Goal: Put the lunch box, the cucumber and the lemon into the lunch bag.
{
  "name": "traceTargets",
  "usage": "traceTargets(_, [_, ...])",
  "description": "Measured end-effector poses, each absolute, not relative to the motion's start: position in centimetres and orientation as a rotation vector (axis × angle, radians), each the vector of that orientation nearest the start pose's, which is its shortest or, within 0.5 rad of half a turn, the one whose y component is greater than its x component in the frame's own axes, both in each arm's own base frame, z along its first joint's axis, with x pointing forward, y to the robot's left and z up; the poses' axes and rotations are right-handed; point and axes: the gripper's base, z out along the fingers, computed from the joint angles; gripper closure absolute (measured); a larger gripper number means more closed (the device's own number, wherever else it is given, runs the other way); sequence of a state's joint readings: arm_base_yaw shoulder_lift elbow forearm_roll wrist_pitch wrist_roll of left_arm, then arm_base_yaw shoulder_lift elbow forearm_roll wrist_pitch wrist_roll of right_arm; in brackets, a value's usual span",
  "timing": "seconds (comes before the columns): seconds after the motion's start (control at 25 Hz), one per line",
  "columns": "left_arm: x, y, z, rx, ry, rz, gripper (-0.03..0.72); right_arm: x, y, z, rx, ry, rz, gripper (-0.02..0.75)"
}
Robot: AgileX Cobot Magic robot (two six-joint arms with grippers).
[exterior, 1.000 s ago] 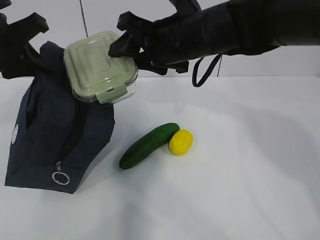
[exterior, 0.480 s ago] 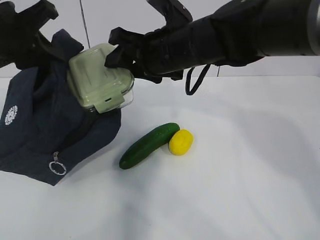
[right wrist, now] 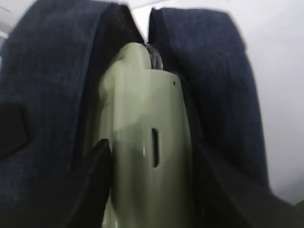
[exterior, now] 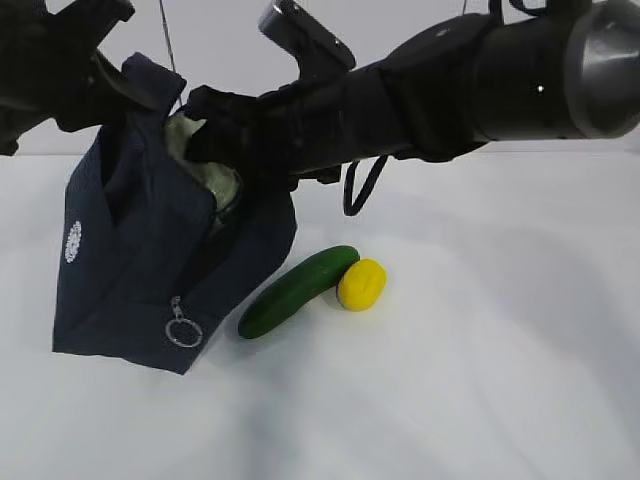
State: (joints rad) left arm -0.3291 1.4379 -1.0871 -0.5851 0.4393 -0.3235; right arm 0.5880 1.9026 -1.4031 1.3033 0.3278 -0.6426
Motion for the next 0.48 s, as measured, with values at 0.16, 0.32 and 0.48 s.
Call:
traceTargets(0.16, [29.56, -12.4, 31.14, -0.487, 2.294, -0.9, 0.693, 34.96, 27.48, 25.28, -0.153, 2.234, 1.064, 0.34])
traceTargets(0.32, [29.59, -12.41, 31.22, -0.493, 2.288, -0.906, 0.693, 34.92, 27.55, 25.34, -0.135, 2.236, 1.088, 0.34])
traceTargets(0.48, [29.59, -12.41, 31.22, -0.493, 2.288, -0.906, 0.693, 34.7, 27.7, 25.35, -0.149, 2.247, 1.117, 0.34])
